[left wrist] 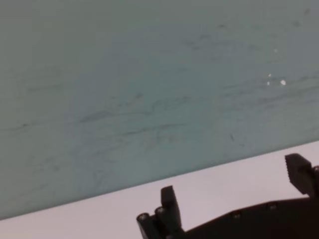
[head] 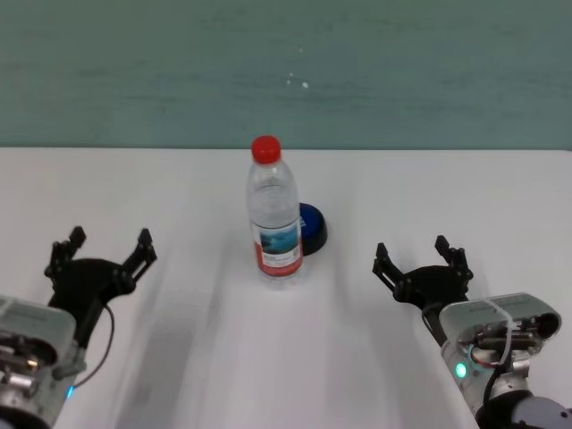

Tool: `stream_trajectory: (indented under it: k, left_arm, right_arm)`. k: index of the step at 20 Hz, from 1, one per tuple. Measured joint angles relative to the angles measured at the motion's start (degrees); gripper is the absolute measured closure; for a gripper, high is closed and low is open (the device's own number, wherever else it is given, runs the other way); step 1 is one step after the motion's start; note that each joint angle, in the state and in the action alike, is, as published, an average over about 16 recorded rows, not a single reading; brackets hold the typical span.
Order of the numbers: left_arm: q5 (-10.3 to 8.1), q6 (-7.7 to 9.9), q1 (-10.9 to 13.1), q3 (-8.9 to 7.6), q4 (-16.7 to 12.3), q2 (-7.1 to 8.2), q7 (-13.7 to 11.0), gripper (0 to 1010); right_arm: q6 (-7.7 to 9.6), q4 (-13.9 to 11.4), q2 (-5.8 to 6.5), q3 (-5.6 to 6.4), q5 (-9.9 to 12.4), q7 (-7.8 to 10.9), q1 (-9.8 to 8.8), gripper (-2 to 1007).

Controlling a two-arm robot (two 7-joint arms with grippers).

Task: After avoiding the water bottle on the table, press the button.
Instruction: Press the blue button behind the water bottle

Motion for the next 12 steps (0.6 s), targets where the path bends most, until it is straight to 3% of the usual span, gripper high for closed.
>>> stream_trajectory:
  k: [7,12]
  left_arm:
    - [3.06,-0.01,5.2,-0.4,-5.9,0.96,-0.9,10]
    - [4.9,-1.12,6.6,0.52,-7.5,1.35,-2.5,10]
  right_arm:
    - [0.0,0.0,0.0,0.0,0.0,0.0,0.0,1]
    - [0.0,0.0,0.0,0.0,0.0,0.0,0.0,1]
